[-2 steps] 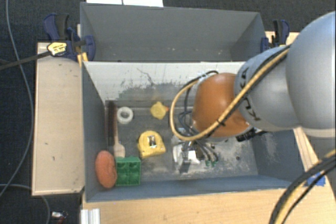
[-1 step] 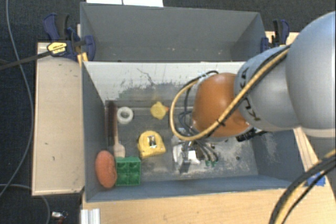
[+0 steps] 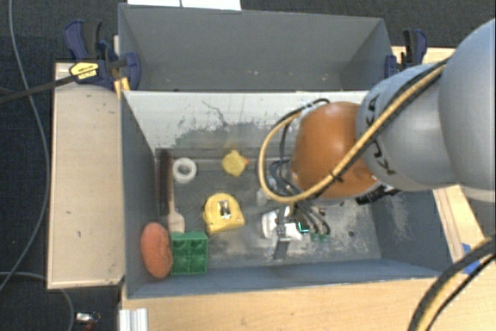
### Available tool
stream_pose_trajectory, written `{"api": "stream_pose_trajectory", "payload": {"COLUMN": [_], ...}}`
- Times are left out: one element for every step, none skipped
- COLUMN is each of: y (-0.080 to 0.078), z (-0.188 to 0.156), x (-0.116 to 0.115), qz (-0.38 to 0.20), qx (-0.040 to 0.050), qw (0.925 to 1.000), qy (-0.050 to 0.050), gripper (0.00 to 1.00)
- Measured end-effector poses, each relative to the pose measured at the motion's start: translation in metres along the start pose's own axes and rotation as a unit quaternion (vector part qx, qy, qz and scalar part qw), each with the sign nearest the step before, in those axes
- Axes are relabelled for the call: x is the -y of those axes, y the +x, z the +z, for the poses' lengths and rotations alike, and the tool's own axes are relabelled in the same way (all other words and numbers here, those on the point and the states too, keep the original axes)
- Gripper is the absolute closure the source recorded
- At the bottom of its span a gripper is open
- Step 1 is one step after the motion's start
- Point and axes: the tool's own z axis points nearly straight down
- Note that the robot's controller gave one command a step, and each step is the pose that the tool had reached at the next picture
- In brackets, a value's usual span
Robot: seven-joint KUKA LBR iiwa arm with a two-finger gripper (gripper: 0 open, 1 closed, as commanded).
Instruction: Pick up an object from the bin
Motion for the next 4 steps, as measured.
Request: {"api": "stream_pose_trajectory", "payload": {"y": [0.000,-0.012,0.006,0.009], "z": [0.000,-0.010,-0.037,-0.004], "x": [0.000,0.063,0.068,0.056], "qz": [0.001,0.021,0.025,-0.060], "qx": [-0.0001,0.0032,0.0000,0.0009], "qw": [1.0000,0.9998,0.9997,0.9982], "qy": [0.000,0.001,-0.001,0.000], "gripper": [0.00,0.00,0.00,0.00]}}
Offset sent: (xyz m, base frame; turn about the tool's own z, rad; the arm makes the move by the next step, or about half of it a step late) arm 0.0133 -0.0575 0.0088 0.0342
